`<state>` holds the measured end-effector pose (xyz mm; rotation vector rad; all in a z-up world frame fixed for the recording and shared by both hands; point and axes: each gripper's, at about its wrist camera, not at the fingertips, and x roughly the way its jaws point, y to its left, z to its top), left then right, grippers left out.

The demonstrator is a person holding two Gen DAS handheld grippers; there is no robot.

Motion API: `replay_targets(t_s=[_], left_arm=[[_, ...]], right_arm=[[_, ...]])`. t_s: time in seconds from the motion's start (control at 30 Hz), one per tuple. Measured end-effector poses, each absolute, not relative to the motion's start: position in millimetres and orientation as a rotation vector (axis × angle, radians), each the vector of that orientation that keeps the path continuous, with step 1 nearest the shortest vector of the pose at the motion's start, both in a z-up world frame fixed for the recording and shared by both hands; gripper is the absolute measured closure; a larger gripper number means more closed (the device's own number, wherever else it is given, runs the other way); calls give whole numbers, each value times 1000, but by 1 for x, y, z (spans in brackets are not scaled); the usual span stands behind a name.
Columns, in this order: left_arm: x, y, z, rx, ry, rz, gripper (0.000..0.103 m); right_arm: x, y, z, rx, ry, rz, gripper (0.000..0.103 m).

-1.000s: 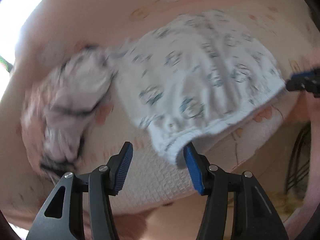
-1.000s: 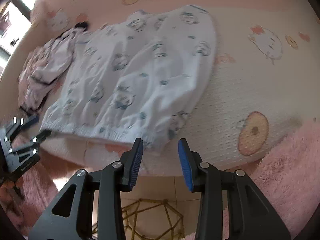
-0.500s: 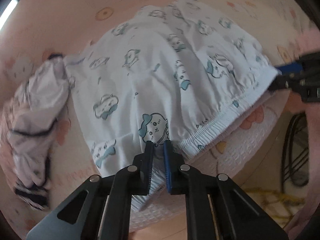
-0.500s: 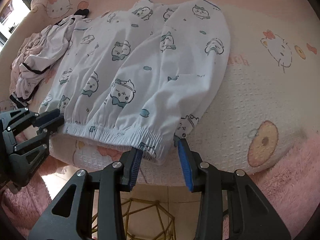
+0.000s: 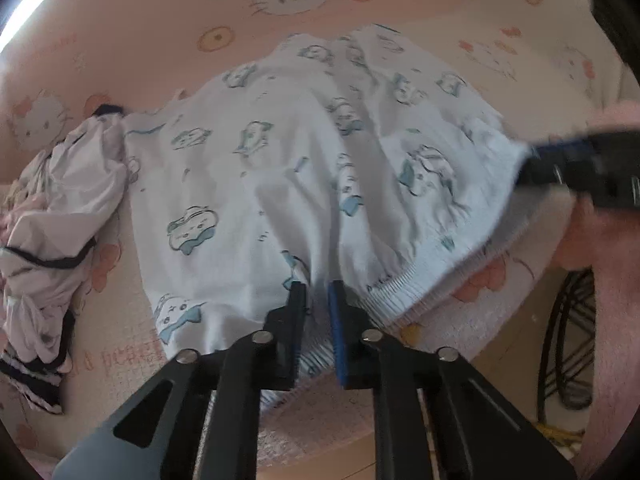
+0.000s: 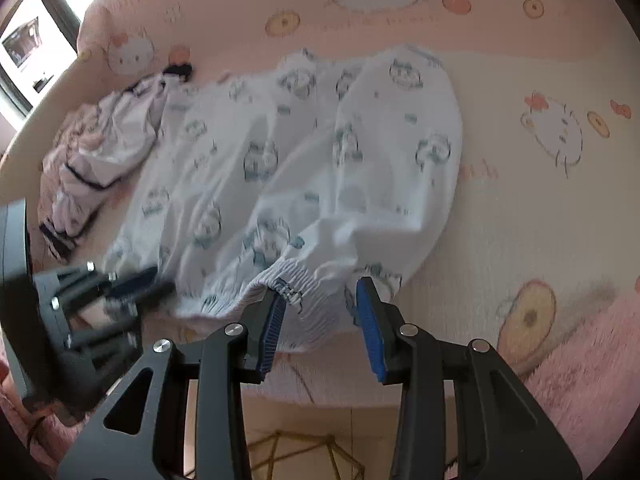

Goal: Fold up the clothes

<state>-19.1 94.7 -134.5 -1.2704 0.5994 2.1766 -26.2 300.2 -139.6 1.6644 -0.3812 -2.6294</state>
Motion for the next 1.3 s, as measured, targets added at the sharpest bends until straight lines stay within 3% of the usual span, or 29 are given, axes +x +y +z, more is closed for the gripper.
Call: replay_targets(t_s=[0.2, 0.43, 0.57, 0.63, 0.7, 0.93, 1.3], left_arm=[[-24, 63, -102, -1250, 492, 2338, 101], [-46, 28, -104, -1347, 322, 2329, 100], [-33, 52, -108, -1283, 429, 2272, 93], [-24, 63, -115, -1280, 487, 2217, 69], [-13, 73, -122, -1277, 548, 2163, 61], [2, 83, -135, -1257, 710, 2097, 61], [8, 96, -143, -1201, 782, 2058, 60]], right_arm=[[-23, 302, -145, 1702, -348, -2583, 66], [-21, 307, -139, 1687, -346, -2603, 66], [-18, 312, -137, 1687, -403, -2590, 66], [-17, 313, -139, 1699, -422, -2582, 66], [-17, 311, -141, 1717, -421, -2563, 66], [-18, 297, -166, 1883, -272, -2462, 62], [-23, 312, -150, 1754, -417, -2599, 62]])
